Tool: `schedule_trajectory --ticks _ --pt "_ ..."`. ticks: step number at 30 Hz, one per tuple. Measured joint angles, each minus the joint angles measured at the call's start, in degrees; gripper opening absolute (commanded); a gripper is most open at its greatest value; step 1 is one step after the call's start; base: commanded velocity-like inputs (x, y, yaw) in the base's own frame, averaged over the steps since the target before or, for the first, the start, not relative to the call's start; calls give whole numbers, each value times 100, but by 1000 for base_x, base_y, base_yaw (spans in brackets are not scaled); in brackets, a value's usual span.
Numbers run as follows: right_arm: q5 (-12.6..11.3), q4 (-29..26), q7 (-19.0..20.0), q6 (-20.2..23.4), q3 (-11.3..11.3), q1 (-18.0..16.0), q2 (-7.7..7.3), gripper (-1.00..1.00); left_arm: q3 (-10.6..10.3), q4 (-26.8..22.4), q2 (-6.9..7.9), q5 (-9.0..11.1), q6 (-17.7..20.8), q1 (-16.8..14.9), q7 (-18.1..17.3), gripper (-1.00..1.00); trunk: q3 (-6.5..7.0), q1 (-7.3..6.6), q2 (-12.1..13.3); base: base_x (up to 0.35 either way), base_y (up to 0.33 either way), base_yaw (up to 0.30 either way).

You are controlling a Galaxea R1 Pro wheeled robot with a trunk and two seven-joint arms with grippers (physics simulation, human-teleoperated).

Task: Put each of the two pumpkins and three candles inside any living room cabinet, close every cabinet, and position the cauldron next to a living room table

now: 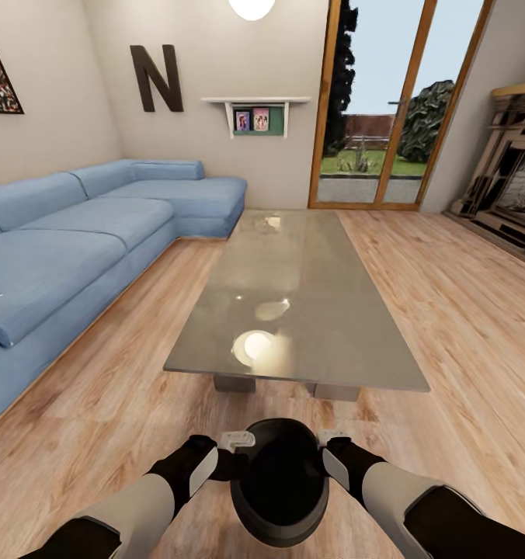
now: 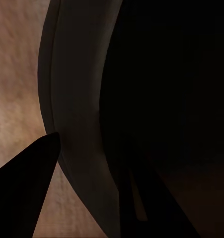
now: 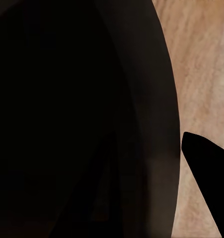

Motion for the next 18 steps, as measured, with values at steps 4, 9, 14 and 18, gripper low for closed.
schedule_trajectory --ticks 4,9,14,18 --pt "-10 1 1 0 -13 1 0 -100 5 6 0 3 -2 -1 1 -100 -88 11 -5 0 0 0" --pt "-5 -3 1 0 -4 0 0 -100 3 2 16 2 0 -15 -41 -100 -152 15 -12 0 0 0" --pt "-7 -4 2 0 -7 0 0 -100 7 2 15 -3 0 -15 -41 -100 -152 15 -12 0 0 0" --pt "-7 -3 2 0 -7 0 0 -100 7 2 15 -3 0 -15 -41 -100 -152 15 -12 0 0 0"
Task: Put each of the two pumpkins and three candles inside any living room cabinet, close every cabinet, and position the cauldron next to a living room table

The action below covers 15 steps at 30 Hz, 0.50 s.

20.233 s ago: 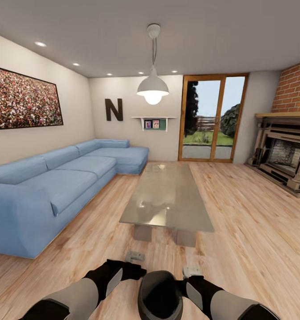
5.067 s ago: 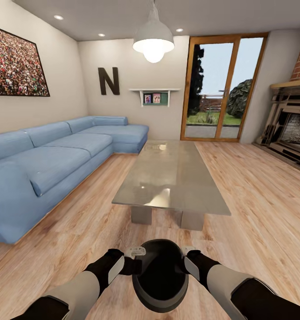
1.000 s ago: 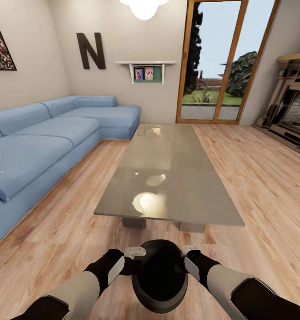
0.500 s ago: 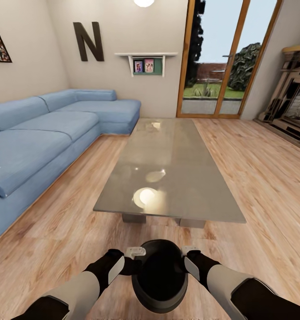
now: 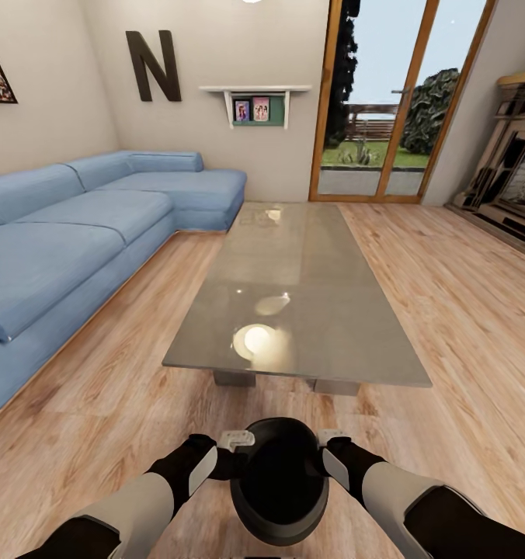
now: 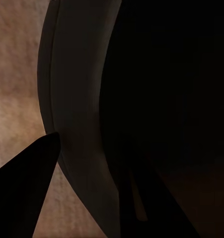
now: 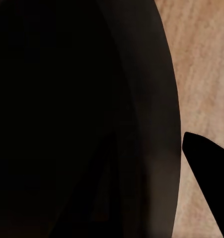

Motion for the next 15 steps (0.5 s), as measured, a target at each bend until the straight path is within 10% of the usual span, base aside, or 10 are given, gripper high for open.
schedule_trajectory --ticks 10,11,15 --pt "1 0 0 0 1 0 0 -100 0 0 0 0 0 0 0 -100 0 0 0 0 0 0" --pt "3 3 0 0 5 0 0 100 -3 0 0 2 0 0 0 -100 0 0 0 0 0 0" --pt "-48 0 10 -3 -62 1 1 100 -4 1 0 2 1 -1 0 -100 0 0 0 0 0 0"
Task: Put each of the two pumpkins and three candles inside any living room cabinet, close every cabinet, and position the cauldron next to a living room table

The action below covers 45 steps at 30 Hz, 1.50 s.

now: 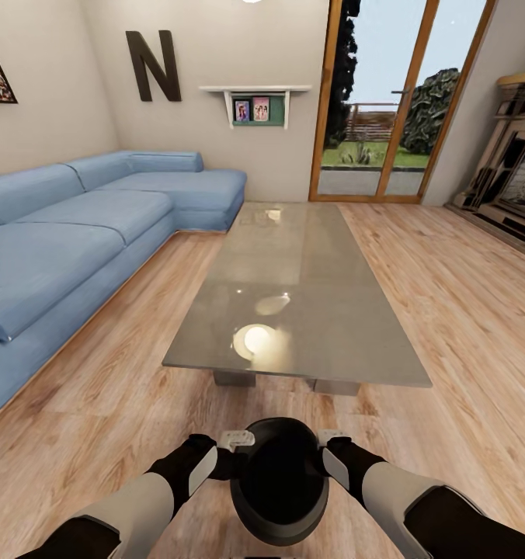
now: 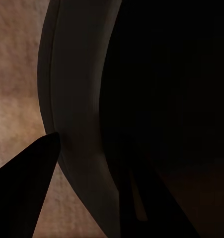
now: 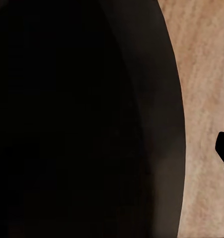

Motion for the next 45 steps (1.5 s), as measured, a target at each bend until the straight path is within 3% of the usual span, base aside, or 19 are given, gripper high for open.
schedule_trajectory --ticks 12,13,14,15,32,45 --pt "3 0 0 2 0 1 0 100 -16 41 -4 15 -1 -27 -2 -100 0 0 -1 0 0 0" --pt "3 -1 0 2 0 1 0 100 -16 45 -5 13 -2 -29 -2 100 0 0 -1 0 0 0" --pt "4 0 -1 2 0 1 0 100 58 24 -15 245 -332 10 -5 100 -2 2 2 0 0 0" --pt "5 0 -1 2 0 1 0 100 58 25 -15 265 -353 12 -9 100 -2 2 2 0 0 0" --pt "18 -1 -1 2 9 0 0 100 58 32 -15 262 -358 13 -9 100 -2 2 2 0 0 0" --pt "25 -2 -51 49 2 0 9 100 58 35 -15 266 -320 12 -1 100 286 -31 19 0 0 0"
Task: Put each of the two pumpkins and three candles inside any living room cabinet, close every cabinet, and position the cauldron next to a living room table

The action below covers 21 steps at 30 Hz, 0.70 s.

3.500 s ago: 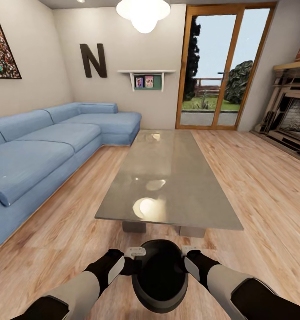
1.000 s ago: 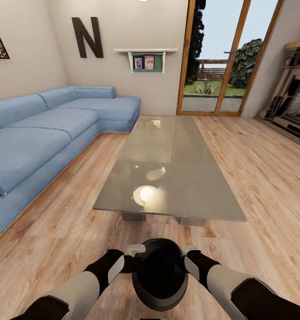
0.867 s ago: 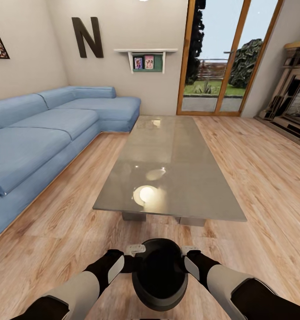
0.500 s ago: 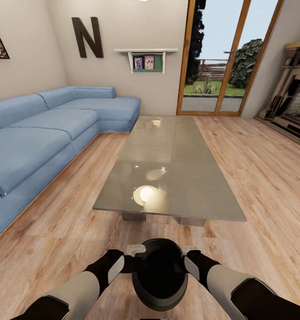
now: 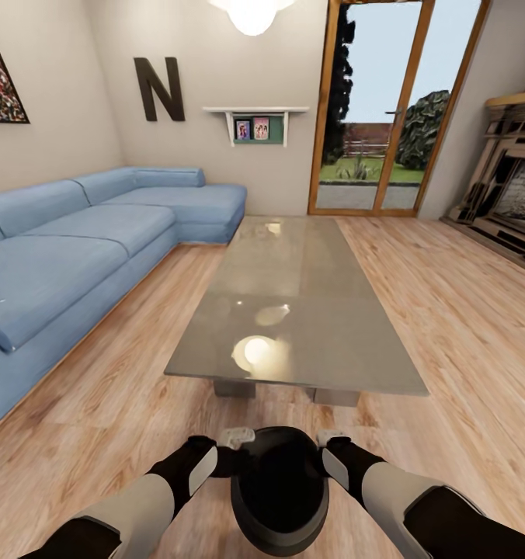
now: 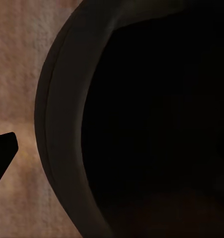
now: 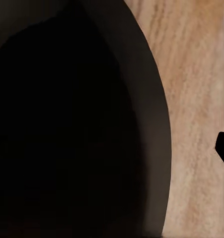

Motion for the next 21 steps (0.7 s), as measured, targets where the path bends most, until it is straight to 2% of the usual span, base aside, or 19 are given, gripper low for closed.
schedule_trajectory --ticks 7,10,13,16,21 --pt "0 0 -74 132 -16 0 0 100 2 91 0 -4 96 0 -1 100 155 -18 9 0 0 0" --pt "-25 -4 -245 475 -20 0 0 100 3 98 0 -8 478 1 -1 100 200 -23 13 0 0 0" --pt "-36 -8 -315 641 -21 0 0 100 4 94 0 -13 673 1 16 100 200 -23 13 0 0 0" --pt "-27 -9 -344 710 -15 0 0 100 6 81 0 -5 909 1 205 100 222 -26 14 0 0 0" --pt "-17 -9 -350 725 -13 0 0 100 8 66 0 11 1016 0 366 100 333 -39 20 0 0 0"
